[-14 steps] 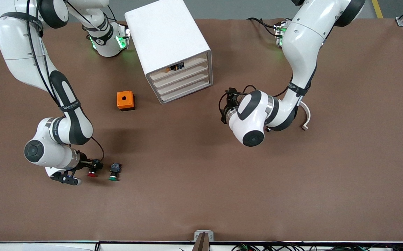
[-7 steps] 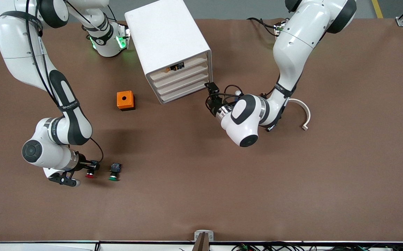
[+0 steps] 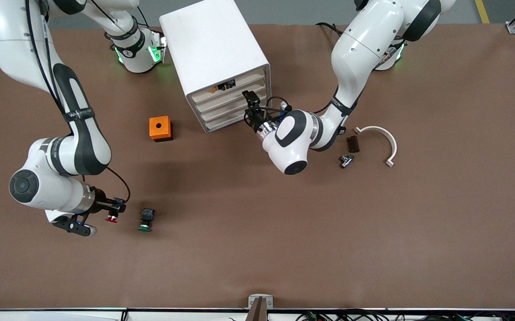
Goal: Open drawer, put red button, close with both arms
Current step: 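Grasp the red button with the right gripper while the left gripper grips the drawer, then pull the drawer open with the left gripper while the right gripper carries the button, then lower the red button into the open drawer and open the right gripper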
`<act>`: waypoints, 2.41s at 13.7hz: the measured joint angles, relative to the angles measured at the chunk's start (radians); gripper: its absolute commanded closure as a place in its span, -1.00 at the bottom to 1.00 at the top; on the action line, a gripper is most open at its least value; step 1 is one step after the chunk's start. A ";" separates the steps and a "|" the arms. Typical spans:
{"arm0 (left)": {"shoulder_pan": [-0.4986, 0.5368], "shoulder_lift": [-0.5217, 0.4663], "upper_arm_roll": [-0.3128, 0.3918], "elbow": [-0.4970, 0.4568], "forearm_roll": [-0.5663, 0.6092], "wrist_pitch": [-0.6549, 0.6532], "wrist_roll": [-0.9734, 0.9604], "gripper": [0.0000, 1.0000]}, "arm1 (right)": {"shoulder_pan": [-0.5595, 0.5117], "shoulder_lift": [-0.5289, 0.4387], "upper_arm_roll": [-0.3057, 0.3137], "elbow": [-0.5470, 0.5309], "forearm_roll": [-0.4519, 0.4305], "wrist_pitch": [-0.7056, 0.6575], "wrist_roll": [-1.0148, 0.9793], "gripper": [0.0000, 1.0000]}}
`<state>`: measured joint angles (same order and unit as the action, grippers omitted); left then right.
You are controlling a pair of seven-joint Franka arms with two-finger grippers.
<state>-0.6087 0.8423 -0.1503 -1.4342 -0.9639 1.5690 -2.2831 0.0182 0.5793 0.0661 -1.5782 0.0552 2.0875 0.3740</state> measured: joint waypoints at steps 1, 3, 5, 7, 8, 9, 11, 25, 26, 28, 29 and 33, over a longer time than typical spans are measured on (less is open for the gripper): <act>-0.006 0.003 0.000 0.000 0.000 0.000 0.000 -0.14 | 0.014 -0.016 0.001 0.000 0.000 -0.026 0.039 0.92; -0.007 0.009 0.001 0.000 0.000 0.000 0.000 0.32 | 0.043 -0.042 0.001 -0.001 0.009 -0.076 0.132 0.92; -0.006 0.013 0.002 0.000 -0.002 -0.001 -0.001 0.78 | 0.070 -0.070 0.002 0.000 0.052 -0.125 0.230 0.92; -0.002 0.013 0.002 0.002 -0.035 -0.014 -0.024 0.80 | 0.094 -0.107 0.002 0.000 0.085 -0.173 0.327 0.92; -0.001 0.013 0.003 0.002 -0.047 -0.016 -0.039 0.92 | 0.112 -0.128 0.003 0.000 0.092 -0.196 0.382 0.92; 0.000 0.014 0.004 0.002 -0.049 -0.019 -0.049 0.98 | 0.133 -0.147 0.003 0.000 0.095 -0.216 0.439 0.92; 0.000 0.014 0.005 0.002 -0.049 -0.019 -0.055 0.98 | 0.182 -0.181 0.005 -0.002 0.097 -0.251 0.557 0.92; 0.084 0.011 0.189 0.125 -0.028 -0.012 -0.030 0.28 | 0.530 -0.263 0.006 -0.062 0.142 -0.181 1.269 0.90; 0.085 0.011 0.189 0.125 -0.028 -0.004 -0.024 -0.15 | 0.548 -0.263 0.006 -0.086 0.142 -0.134 1.311 0.90; 0.083 0.012 0.189 0.125 -0.028 0.004 -0.021 -0.98 | 0.583 -0.263 0.005 -0.137 0.142 -0.033 1.383 0.89; 0.081 0.012 0.189 0.125 -0.028 0.008 -0.020 -0.99 | 0.604 -0.262 0.005 -0.156 0.142 0.006 1.414 0.89; 0.090 0.012 0.190 0.129 -0.028 0.019 -0.020 -0.99 | 0.670 -0.259 0.004 -0.215 0.121 0.115 1.516 0.61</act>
<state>-0.5184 0.8542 0.0399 -1.3052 -0.9916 1.5875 -2.3033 0.6879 0.3207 0.0698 -1.7936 0.1758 2.2021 1.8904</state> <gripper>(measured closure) 0.269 0.595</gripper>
